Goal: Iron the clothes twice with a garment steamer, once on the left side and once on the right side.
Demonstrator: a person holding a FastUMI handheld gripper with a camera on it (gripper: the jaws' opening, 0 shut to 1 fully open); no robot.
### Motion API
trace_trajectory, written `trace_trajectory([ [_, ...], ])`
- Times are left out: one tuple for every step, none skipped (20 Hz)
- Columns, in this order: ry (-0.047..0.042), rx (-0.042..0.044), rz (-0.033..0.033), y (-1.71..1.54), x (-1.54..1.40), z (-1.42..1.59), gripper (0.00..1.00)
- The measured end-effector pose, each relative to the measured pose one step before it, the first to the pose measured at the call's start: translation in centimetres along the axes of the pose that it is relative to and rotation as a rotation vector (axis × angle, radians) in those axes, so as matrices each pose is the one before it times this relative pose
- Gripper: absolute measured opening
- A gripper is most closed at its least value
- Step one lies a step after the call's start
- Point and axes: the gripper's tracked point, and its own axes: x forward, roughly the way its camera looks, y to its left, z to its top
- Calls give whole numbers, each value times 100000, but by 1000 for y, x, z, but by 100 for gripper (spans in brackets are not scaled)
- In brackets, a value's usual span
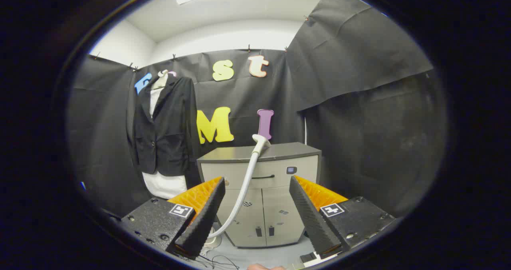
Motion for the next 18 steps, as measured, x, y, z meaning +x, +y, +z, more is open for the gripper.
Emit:
trace_trajectory([
  [382,246,373,61,14,-248,100],
  [746,283,232,-53,-137,-354,100],
  [787,373,739,-46,-32,-281,100],
  [475,156,453,76,75,-219,100],
  [251,188,341,-98,57,-98,100],
  [326,190,158,-8,77,-178,100],
  [347,381,-65,-168,130,-126,100],
  [251,429,200,123,25,-139,100],
  [351,345,-16,-37,106,-67,100],
  [220,215,84,-89,103,-138,100],
  [72,71,-11,5,93,-33,100],
  [-44,93,-151,-71,70,-41,100],
  [-250,139,-199,8,39,51,100],
  [-277,63,-462,-45,-16,-26,100],
  [-418,13,17,81,-19,108,100],
  [-272,-177,-5,98,43,-34,100],
  [-244,-213,-206,28,103,45,100],
  [-76,-215,-112,53,48,-119,100],
])
